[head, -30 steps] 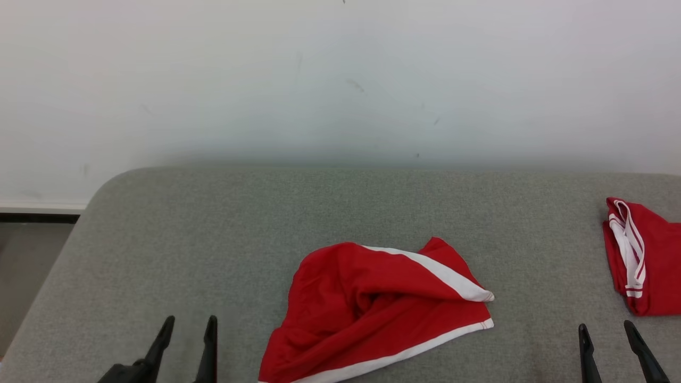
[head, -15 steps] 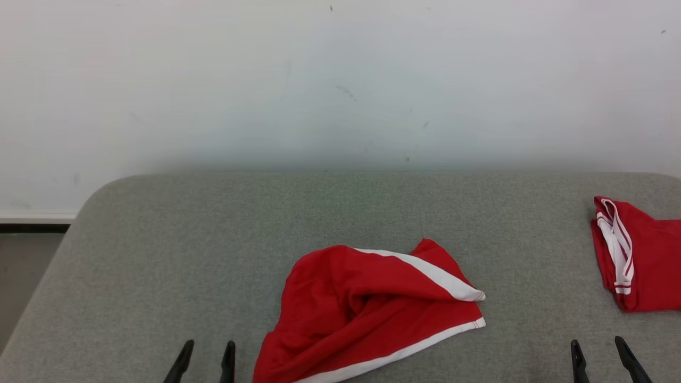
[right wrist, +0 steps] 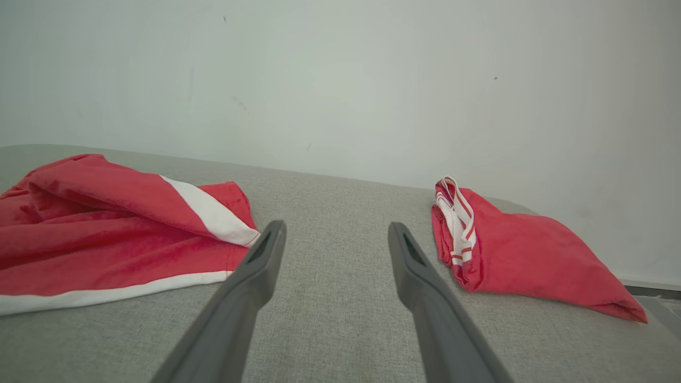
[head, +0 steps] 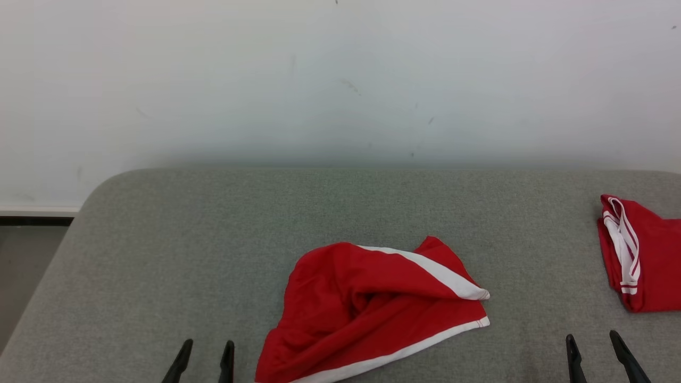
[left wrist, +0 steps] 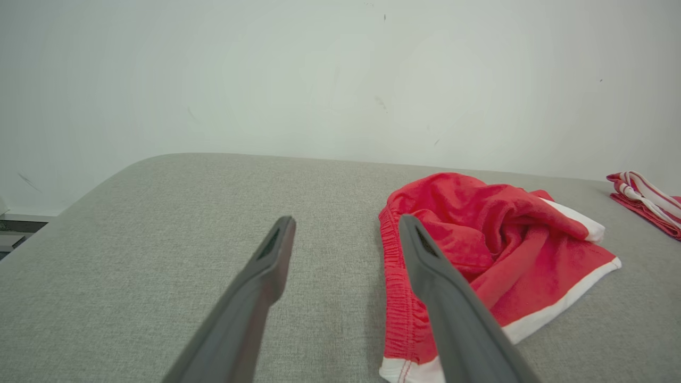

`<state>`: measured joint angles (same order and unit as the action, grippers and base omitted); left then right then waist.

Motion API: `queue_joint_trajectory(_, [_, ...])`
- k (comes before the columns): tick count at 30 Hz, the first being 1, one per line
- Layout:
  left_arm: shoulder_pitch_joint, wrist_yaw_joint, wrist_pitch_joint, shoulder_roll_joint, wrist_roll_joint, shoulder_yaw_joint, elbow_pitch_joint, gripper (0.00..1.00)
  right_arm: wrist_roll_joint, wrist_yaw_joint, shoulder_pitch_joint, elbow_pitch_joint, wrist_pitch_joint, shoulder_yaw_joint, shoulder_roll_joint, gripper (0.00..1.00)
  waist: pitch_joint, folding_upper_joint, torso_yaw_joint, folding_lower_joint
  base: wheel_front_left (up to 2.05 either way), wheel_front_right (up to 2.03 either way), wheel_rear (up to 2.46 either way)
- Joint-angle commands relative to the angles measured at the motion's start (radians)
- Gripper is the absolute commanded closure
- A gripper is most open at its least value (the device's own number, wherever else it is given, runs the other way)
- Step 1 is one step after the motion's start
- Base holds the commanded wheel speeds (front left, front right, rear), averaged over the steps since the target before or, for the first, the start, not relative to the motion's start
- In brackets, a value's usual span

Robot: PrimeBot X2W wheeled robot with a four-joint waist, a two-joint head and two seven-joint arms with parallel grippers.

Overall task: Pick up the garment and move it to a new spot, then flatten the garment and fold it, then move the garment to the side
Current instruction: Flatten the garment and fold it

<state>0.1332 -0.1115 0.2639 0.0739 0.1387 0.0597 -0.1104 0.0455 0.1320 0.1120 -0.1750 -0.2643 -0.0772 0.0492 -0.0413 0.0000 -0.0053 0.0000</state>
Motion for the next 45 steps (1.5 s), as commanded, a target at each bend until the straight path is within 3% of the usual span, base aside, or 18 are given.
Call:
queue_joint_trajectory(1, [0.0,-0.004,0.0,-0.004,-0.011,-0.007,0.002,0.0,0.008,-0.003,-0.01,0.004,0.001,0.001,0.003,0.0,0.0,0.0,0.0,0.0,0.0,0.0,0.0])
queue_joint_trajectory(16, [0.014,-0.019,0.0,0.0,-0.018,0.001,-0.04,0.0,0.012,-0.003,-0.033,0.019,0.001,0.024,0.003,0.0,-0.012,0.0,0.003,0.0,0.0,0.0,0.0])
queue_joint_trajectory(22, [-0.007,-0.019,-0.066,0.081,0.013,0.081,-0.092,0.0,0.002,-0.003,-0.077,-0.014,0.002,0.069,0.013,0.0,-0.011,0.0,0.01,0.0,0.0,0.0,0.0])
queue_joint_trajectory(27, [-0.029,-0.018,-0.242,0.172,0.093,0.182,-0.034,0.0,0.035,-0.003,-0.154,-0.078,0.13,0.141,0.07,0.0,0.012,0.0,0.03,0.0,0.0,0.0,0.0])
queue_joint_trajectory(31, [-0.052,-0.018,-0.323,0.226,0.161,0.258,-0.012,0.0,0.065,-0.003,-0.21,-0.12,0.23,0.202,0.099,0.0,0.036,0.0,0.042,0.0,0.0,0.0,0.0])
queue_joint_trajectory(36, [-0.114,-0.018,-0.332,0.281,0.207,0.34,-0.036,0.0,0.103,-0.003,-0.261,-0.178,0.297,0.261,0.1,0.0,0.083,0.0,0.05,0.0,0.0,0.0,0.0])
queue_joint_trajectory(45, [-0.233,-0.018,-0.277,0.315,0.254,0.435,-0.149,0.0,0.111,-0.003,-0.314,-0.254,0.282,0.302,0.086,0.0,0.137,0.0,0.05,0.0,0.0,0.0,0.0])
